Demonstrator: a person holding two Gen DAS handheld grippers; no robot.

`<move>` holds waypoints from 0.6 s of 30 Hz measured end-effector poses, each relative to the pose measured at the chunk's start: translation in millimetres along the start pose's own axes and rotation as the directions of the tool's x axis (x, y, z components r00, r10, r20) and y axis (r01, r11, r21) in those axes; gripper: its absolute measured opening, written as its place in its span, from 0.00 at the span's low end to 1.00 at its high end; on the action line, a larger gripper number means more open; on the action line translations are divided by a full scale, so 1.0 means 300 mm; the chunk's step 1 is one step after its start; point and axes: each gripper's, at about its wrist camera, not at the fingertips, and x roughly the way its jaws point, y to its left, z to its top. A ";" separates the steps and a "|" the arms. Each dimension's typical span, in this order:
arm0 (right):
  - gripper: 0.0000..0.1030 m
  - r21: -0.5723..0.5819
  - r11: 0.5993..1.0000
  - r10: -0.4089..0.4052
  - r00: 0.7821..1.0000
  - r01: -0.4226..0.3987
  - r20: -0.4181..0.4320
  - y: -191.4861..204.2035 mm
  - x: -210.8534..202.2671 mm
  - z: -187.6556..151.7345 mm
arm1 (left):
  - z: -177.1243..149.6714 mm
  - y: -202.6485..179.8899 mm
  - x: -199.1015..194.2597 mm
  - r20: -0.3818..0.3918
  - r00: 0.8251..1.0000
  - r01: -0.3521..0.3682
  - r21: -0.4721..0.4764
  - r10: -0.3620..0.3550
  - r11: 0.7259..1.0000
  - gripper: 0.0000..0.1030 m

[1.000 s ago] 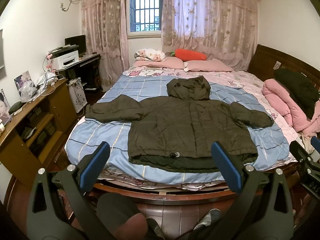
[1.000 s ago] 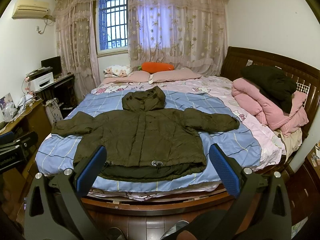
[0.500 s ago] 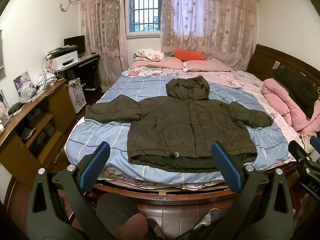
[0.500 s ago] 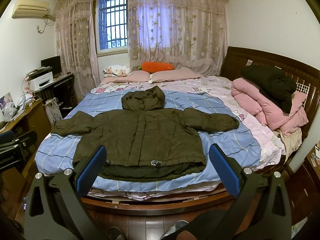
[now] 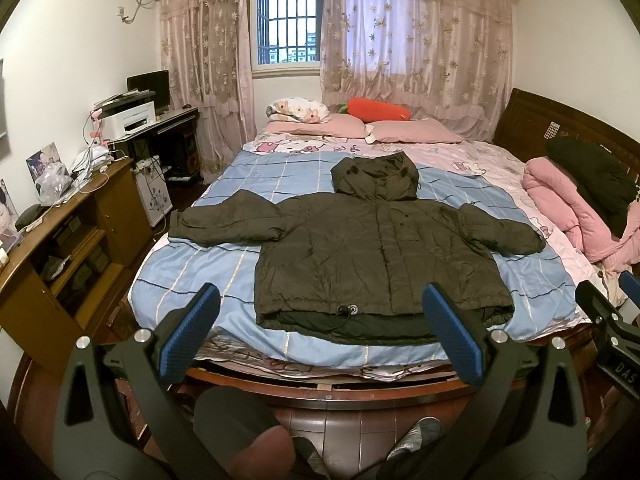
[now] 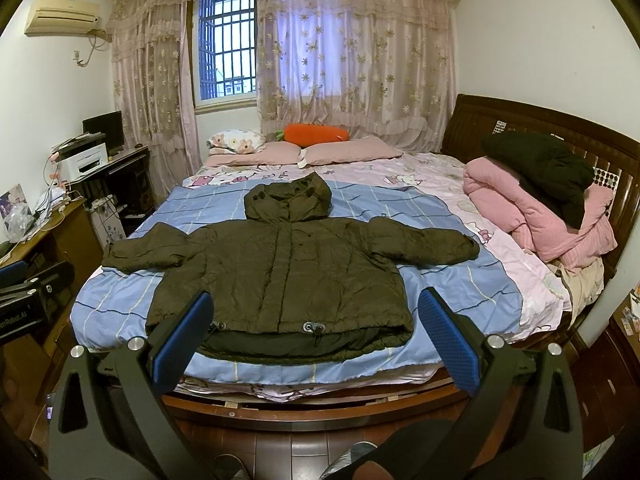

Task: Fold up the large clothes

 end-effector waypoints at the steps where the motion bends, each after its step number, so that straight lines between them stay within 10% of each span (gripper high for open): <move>1: 0.99 0.000 1.000 0.000 1.000 0.000 0.000 0.001 0.000 -0.001 | 0.000 0.000 -0.001 0.000 1.000 -0.001 0.000 0.001 1.000 0.98; 18: 0.99 0.001 1.000 0.001 1.000 -0.001 0.002 0.005 -0.001 0.001 | 0.000 0.000 0.000 0.000 1.000 0.000 0.000 0.000 1.000 0.98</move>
